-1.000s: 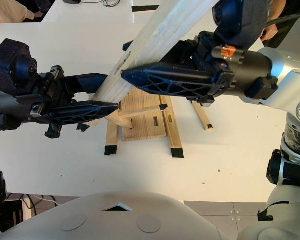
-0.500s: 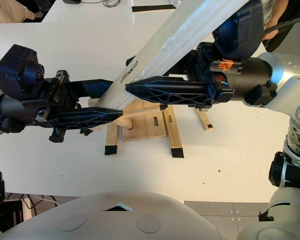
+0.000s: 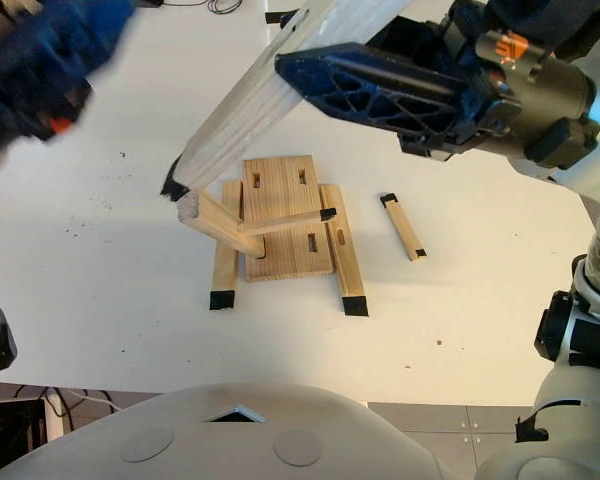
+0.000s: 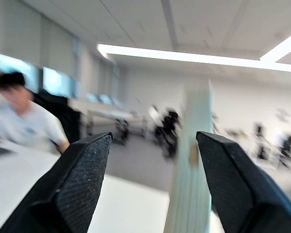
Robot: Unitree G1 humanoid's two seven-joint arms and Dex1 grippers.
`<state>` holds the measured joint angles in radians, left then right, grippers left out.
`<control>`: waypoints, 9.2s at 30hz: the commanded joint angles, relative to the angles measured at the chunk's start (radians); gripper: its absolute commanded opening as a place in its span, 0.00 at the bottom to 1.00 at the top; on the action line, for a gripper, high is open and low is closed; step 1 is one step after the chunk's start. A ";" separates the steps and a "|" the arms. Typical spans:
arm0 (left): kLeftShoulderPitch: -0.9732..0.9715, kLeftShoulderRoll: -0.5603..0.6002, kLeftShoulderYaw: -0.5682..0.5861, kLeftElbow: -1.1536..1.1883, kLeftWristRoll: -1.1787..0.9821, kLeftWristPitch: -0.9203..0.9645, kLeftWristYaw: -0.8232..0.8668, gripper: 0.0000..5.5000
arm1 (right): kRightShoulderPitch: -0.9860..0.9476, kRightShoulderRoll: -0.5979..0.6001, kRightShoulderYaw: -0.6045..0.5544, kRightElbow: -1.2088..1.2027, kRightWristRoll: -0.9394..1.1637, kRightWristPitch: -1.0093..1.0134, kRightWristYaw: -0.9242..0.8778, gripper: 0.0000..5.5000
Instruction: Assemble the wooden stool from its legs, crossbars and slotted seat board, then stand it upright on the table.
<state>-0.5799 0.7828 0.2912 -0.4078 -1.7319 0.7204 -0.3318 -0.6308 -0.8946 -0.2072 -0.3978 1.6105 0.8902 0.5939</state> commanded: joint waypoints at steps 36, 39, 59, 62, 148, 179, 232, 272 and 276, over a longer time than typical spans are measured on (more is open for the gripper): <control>0.714 0.098 -0.553 -0.039 1.488 -0.395 -0.486 0.58 | 0.522 0.015 0.164 0.080 -1.140 -0.691 0.507 0.37; 0.707 0.098 -0.552 -0.077 1.491 -0.381 -0.498 0.58 | 0.552 0.025 0.178 0.083 -1.164 -0.713 0.512 0.37; 0.697 -0.036 -0.605 -0.071 1.585 -0.333 -0.430 0.58 | 0.654 -0.011 0.176 0.162 -1.246 -0.838 0.547 0.37; 0.706 -0.026 -0.610 -0.027 1.630 -0.354 -0.430 0.58 | 0.658 -0.020 0.172 0.160 -1.247 -0.844 0.549 0.37; 0.605 0.070 -0.451 -0.016 1.590 -0.367 -0.638 0.58 | 0.656 0.032 0.163 -0.110 -0.997 -0.497 0.496 0.37; 0.523 0.064 -0.443 0.005 1.556 -0.375 -0.693 0.58 | 0.572 0.044 0.301 0.051 -1.091 -0.558 0.588 0.37; 0.485 0.007 -0.564 -0.025 1.623 -0.404 -0.674 0.58 | 0.495 0.055 0.461 0.071 -1.070 -0.408 0.564 0.37; 0.270 0.018 -0.422 0.291 1.498 -0.395 -0.841 0.58 | 0.483 0.048 0.540 0.075 -1.182 -0.508 0.591 0.37; 0.107 -0.007 -0.405 0.490 1.503 -0.387 -0.837 0.58 | 0.486 0.044 0.543 0.075 -1.181 -0.511 0.592 0.37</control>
<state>-0.3581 0.7858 -0.1400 -0.0083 -0.2163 0.3060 -1.1707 -0.2108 -0.8308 0.2630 -0.3519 0.4819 0.3194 1.1509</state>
